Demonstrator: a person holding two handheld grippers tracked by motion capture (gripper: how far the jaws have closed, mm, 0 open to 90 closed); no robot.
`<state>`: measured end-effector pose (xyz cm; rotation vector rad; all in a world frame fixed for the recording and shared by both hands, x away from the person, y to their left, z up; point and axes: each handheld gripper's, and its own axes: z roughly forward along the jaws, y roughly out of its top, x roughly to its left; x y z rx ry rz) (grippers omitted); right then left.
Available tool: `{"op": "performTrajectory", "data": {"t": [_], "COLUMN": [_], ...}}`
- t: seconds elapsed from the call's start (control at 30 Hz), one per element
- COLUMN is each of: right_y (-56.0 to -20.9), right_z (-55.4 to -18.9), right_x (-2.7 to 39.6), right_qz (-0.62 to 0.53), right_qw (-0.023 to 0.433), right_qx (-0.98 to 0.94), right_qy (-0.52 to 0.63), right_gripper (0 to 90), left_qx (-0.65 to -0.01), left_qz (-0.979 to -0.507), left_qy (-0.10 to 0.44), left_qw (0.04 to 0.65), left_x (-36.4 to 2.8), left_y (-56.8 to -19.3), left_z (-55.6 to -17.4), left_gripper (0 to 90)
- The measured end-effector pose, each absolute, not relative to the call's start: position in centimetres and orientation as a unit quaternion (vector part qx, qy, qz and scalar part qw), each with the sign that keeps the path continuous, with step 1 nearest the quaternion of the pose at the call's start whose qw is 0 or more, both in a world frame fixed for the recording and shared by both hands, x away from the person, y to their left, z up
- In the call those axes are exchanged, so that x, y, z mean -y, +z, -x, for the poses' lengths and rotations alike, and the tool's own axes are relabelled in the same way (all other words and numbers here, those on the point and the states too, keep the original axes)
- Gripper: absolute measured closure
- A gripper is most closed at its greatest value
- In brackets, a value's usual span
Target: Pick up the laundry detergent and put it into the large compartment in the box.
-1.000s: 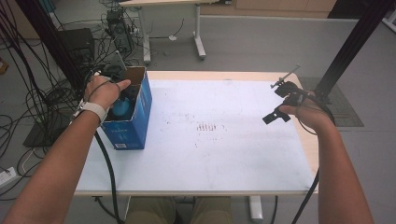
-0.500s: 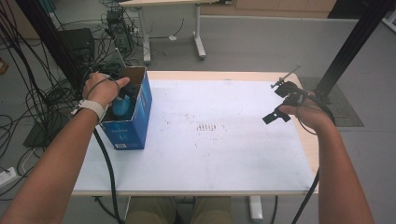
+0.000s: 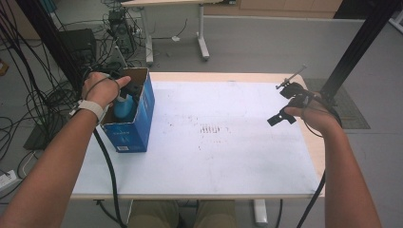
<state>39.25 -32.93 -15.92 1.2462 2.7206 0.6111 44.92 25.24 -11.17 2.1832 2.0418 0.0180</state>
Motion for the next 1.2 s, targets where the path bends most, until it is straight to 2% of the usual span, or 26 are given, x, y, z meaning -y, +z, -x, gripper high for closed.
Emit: {"op": "performTrajectory", "data": {"t": [0.5,0.93,1.2], "right_y": [-15.4,-14.7,-14.3], "right_z": [-38.5,-37.8,-37.5], "right_x": [33.5,33.7,33.8], "right_qz": [-0.409,-0.411,-0.411], "right_qw": [0.05,0.055,0.056], "right_qx": [-0.888,-0.887,-0.886], "right_qy": [0.203,0.204,0.208], "right_gripper": [10.0,10.0,10.0], "left_qx": [-0.673,-0.641,-0.606], "left_qz": [-0.733,-0.758,-0.784], "left_qy": [0.013,0.028,0.018], "left_qw": [0.1,0.116,0.134], "left_x": [-25.3,-24.1,-23.8], "left_y": [-8.5,-4.6,-2.8], "left_z": [-43.9,-42.8,-42.2], "left_gripper": [8.5,8.2,8.2]}}
